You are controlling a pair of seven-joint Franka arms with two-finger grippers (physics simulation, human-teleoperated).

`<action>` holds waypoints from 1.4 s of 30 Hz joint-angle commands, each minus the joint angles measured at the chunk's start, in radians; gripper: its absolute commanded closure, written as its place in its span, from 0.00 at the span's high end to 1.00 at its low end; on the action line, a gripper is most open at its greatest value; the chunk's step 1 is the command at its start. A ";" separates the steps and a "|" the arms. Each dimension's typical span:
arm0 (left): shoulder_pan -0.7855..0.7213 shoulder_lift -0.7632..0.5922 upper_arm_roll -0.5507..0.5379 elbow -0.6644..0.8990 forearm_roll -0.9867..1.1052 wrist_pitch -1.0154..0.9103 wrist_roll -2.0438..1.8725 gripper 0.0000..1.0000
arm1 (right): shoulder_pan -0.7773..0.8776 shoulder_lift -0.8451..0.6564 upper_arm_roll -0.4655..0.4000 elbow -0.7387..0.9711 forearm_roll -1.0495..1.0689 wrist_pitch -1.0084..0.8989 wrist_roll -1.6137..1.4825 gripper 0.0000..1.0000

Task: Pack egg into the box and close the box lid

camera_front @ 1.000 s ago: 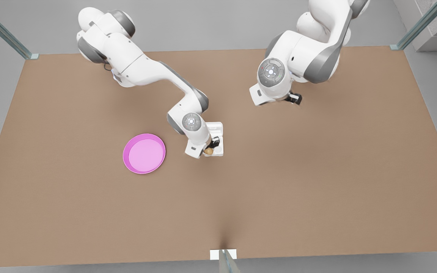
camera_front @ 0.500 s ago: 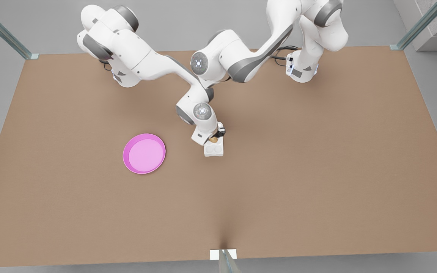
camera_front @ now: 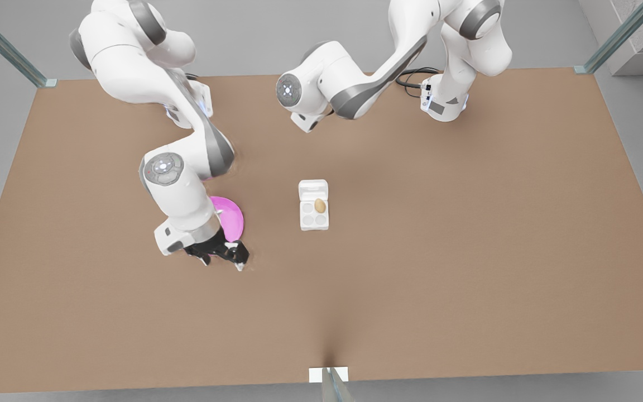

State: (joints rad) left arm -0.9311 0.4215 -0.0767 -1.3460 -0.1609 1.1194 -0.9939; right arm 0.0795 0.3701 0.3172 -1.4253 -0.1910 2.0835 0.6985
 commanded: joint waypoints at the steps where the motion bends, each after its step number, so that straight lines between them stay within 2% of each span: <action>1: -0.002 0.022 0.000 -0.002 -0.002 0.055 -0.266 0.25 | -0.037 -0.163 -0.096 -0.151 0.165 -0.300 -0.593 1.00; 2: -0.002 0.086 0.000 -0.002 0.003 0.141 -0.269 0.25 | -0.041 -0.295 -0.116 -0.302 0.171 -0.299 -0.568 1.00; 3: 0.000 0.129 0.000 -0.002 0.006 0.215 -0.282 0.25 | -0.069 -0.303 -0.106 -0.305 0.171 -0.309 -0.567 1.00; 6: -0.005 0.194 0.000 -0.002 0.014 0.411 -0.358 0.22 | -0.073 -0.284 -0.109 -0.155 0.157 -0.376 -0.577 1.00; 8: -0.015 0.247 0.000 -0.002 0.014 0.597 -0.361 0.21 | -0.090 -0.284 -0.112 -0.139 0.091 -0.404 -0.585 1.00; 11: -0.011 0.298 0.000 -0.002 0.084 0.819 -0.338 0.21 | -0.093 -0.280 -0.113 -0.118 0.105 -0.424 -0.582 1.00; 18: -0.038 0.329 0.000 -0.062 0.130 0.833 -0.267 0.21 | -0.109 -0.269 -0.112 -0.113 0.105 -0.427 -0.580 1.00; 27: -0.031 0.327 0.014 -0.076 0.132 0.708 -0.252 0.21 | -0.103 -0.267 -0.112 -0.113 0.105 -0.444 -0.580 1.00; 42: -0.026 0.327 0.127 -0.015 0.135 0.720 -0.239 0.21 | -0.098 -0.267 -0.110 -0.112 0.111 -0.457 -0.580 1.00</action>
State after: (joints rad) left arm -0.9582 0.7498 0.0488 -1.3620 -0.0260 1.8297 -1.2247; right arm -0.0190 0.1038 0.2064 -1.5375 -0.0804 1.6307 0.1750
